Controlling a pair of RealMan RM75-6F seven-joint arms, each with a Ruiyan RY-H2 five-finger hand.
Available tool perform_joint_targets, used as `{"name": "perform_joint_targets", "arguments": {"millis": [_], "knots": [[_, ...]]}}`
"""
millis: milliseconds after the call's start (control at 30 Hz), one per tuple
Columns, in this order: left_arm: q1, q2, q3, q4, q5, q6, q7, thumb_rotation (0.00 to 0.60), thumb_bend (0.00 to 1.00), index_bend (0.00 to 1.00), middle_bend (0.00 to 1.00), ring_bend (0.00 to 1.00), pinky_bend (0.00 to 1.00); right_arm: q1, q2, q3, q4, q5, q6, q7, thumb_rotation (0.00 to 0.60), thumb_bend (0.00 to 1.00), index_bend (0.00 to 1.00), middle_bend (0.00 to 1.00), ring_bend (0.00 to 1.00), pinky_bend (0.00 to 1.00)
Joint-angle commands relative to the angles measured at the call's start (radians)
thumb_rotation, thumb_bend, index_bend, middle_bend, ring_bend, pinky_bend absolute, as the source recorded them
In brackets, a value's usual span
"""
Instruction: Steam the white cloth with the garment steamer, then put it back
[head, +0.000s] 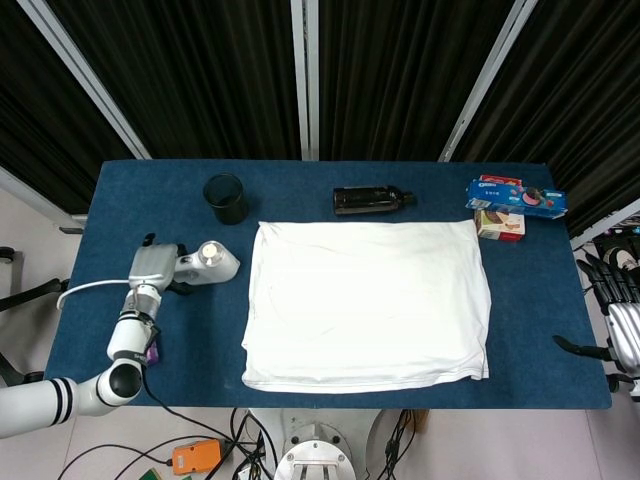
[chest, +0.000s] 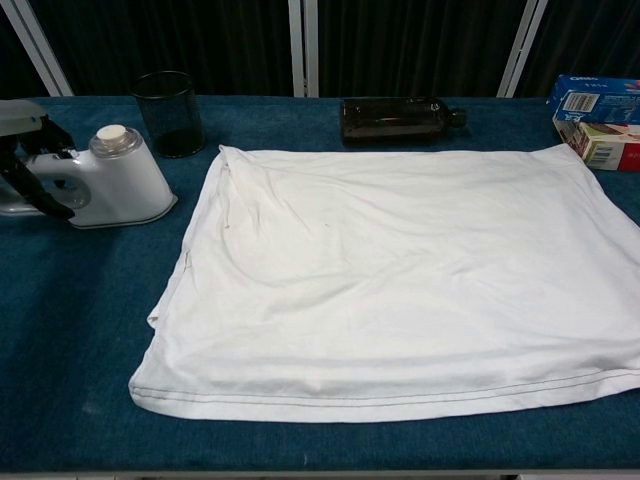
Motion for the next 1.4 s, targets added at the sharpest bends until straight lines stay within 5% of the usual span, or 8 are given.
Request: {"name": "perform_joint_targets", "arguments": {"millis": [33,900,1133,1400], "knots": [[-0.003,-0.006,0.005,0.002,0.005,0.002,-0.012,0.552,0.06,0.48,0.47,0.39,0.00,-0.003,0.008,0.003,-0.004,0.002,0.006,0.000,0.600,0.15,0.00,0.05,0.00,0.06],[-0.030,-0.003,0.074,-0.016,-0.058,0.026,0.000,0.536,0.07,0.65,0.69,0.61,0.04,-0.002,0.015,0.003,-0.022,-0.007,0.005,-0.006,0.600,0.15,0.00,0.05,0.00,0.06],[-0.045,-0.002,0.092,-0.006,-0.053,0.020,0.025,0.539,0.08,0.70,0.75,0.67,0.47,-0.006,0.011,0.003,-0.016,-0.003,0.008,0.003,0.600,0.15,0.00,0.05,0.00,0.06],[-0.057,0.017,0.113,0.019,-0.029,-0.040,0.019,0.527,0.28,0.74,0.80,0.72,0.63,-0.013,0.010,0.001,-0.009,0.002,0.012,0.011,0.600,0.15,0.00,0.05,0.00,0.06]]}}
